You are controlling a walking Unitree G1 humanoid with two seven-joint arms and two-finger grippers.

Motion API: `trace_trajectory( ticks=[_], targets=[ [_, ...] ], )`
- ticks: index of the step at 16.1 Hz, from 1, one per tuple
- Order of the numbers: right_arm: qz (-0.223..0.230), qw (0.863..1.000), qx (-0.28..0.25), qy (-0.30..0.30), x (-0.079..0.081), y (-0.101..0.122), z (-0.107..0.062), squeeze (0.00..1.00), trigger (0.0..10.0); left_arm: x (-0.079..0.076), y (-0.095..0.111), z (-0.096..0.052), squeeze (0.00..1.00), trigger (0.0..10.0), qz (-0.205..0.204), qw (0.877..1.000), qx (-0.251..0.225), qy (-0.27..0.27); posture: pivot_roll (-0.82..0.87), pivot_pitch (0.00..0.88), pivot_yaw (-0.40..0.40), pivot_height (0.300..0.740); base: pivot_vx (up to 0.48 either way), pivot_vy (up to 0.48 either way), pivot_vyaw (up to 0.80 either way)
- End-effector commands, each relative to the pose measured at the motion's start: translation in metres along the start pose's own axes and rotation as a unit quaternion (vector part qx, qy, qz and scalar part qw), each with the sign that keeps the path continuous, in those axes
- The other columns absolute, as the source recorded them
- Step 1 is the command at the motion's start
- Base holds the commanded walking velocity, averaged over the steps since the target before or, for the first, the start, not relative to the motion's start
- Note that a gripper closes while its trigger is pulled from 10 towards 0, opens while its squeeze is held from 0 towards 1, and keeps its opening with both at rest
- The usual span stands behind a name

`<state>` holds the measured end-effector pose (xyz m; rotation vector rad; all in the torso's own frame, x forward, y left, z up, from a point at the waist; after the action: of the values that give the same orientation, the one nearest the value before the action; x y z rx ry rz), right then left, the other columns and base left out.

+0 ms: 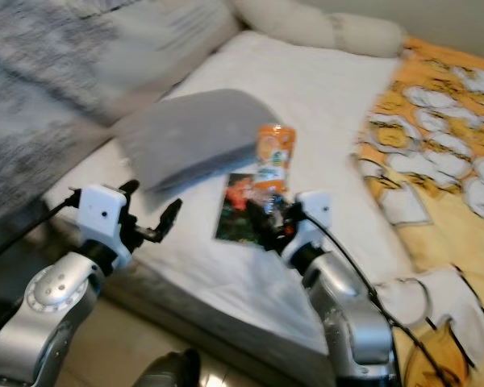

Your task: Clean up the room

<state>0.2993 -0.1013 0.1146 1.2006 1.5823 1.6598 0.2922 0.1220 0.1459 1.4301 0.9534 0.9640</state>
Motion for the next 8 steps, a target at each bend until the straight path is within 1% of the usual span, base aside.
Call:
trace_trajectory(
  ticks=[1,2,4,5,6,8],
  targets=[
    [0.001,1.000,-0.002,0.002,0.001,0.003,-0.002,0.00,10.0,0.001,0.004,-0.003,0.00,10.0,0.005,1.000,-0.010,0.006,0.00,0.031,-0.004,0.740,0.000,0.000,0.80],
    [0.002,1.000,0.000,0.003,0.003,0.002,-0.003,0.00,10.0,0.002,0.004,-0.004,0.00,10.0,0.005,1.000,-0.009,0.008,0.01,0.028,-0.004,0.740,0.000,0.000,0.80],
    [0.010,1.000,0.005,-0.003,0.001,-0.002,-0.006,0.00,10.0,0.003,-0.002,-0.007,0.00,10.0,-0.007,1.000,0.009,0.012,0.01,0.025,-0.001,0.740,0.000,0.000,0.80],
    [0.012,1.000,0.006,-0.006,0.000,-0.002,-0.007,0.00,10.0,0.008,-0.005,-0.006,0.00,10.0,-0.005,0.999,0.022,0.027,0.01,0.024,0.004,0.740,0.000,0.000,0.80],
    [0.012,1.000,0.007,-0.010,-0.001,-0.002,-0.008,0.00,10.0,0.009,-0.003,-0.006,0.00,10.0,-0.021,0.999,0.016,0.026,0.00,0.023,0.007,0.740,0.000,0.000,0.80],
    [0.014,1.000,0.009,-0.015,-0.003,-0.003,-0.010,0.00,10.0,0.012,0.000,-0.005,0.00,10.0,-0.021,0.999,0.004,0.029,0.00,0.020,0.012,0.740,0.000,0.000,0.80]
  ],
)
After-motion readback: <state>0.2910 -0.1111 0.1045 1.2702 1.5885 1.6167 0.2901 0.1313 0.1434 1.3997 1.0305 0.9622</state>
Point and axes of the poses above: a point about 5 cm out from each wrist's last joint towards the gripper, its own z axis pointing out of the wrist towards the gripper, its own y axis along the axis of the wrist's last joint, x = y × z, the point moved 5 cm from there along z, pointing out of the wrist towards the gripper, and after that the axes turned 4 degrees about -z, right-handed, at the moved point
